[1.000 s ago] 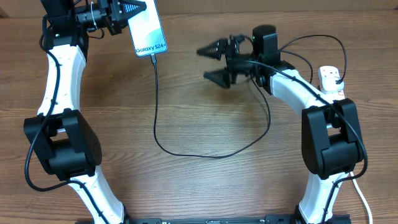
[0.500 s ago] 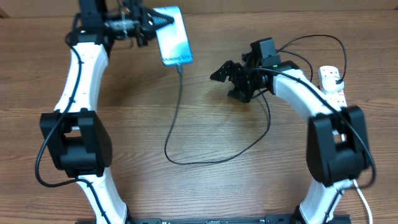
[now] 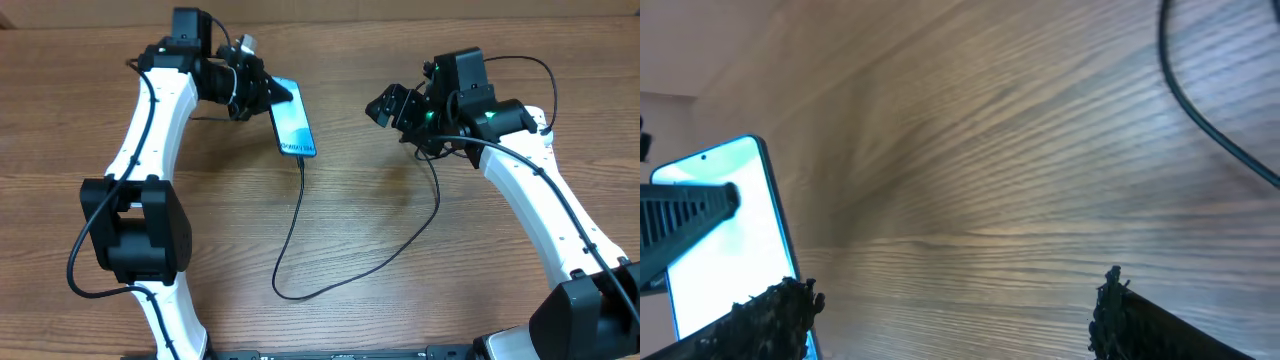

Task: Plug charger to phone and switch on socket
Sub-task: 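Lower the phone with the left gripper toward the table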

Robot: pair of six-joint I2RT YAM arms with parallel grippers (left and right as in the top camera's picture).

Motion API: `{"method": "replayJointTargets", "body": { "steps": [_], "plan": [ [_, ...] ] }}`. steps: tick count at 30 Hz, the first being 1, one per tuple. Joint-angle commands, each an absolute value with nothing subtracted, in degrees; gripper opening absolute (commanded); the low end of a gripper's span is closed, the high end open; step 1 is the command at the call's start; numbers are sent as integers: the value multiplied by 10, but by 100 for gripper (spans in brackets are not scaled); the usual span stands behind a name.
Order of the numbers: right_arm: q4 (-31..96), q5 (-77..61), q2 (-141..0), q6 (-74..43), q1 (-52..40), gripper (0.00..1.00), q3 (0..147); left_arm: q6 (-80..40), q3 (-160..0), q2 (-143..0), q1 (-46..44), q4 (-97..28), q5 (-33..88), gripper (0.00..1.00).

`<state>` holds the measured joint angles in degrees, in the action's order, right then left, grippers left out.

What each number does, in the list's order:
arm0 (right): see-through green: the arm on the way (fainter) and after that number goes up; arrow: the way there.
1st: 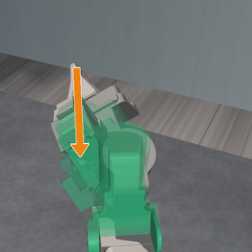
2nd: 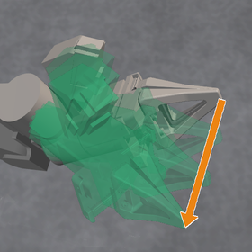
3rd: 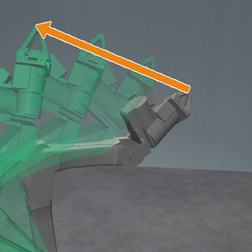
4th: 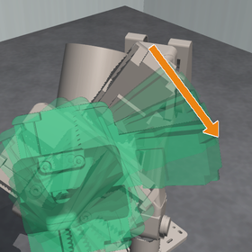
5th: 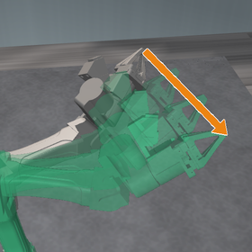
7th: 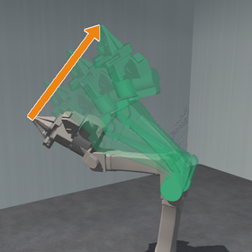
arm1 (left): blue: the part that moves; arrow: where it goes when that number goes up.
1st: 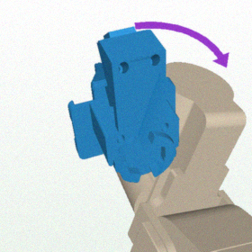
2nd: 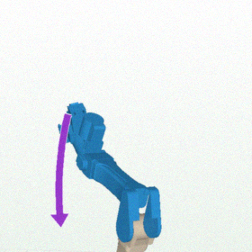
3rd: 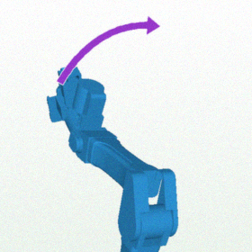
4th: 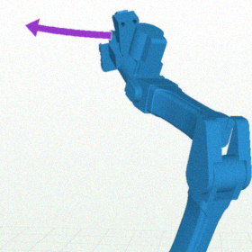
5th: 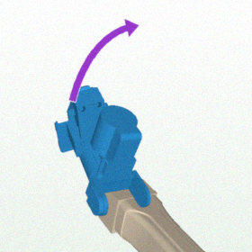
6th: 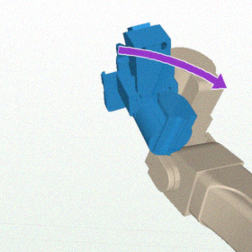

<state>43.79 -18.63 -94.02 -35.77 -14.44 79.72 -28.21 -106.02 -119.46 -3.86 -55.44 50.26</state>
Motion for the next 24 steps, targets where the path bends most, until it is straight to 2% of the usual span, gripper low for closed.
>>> {"method": "replayJointTargets", "body": {
  "steps": [1, 12, 24],
  "plan": [
    [453, -165, -927, -342, -144, 91, 803, -239, -1065, -1194, -65, -568, 435, 4],
    [491, -150, -927, -340, -144, 90, 803, -245, -1065, -1216, -129, -569, 400, 4],
    [507, -135, -927, -340, -145, 90, 803, -269, -1062, -1256, -135, -565, 401, 4]
  ]
}}
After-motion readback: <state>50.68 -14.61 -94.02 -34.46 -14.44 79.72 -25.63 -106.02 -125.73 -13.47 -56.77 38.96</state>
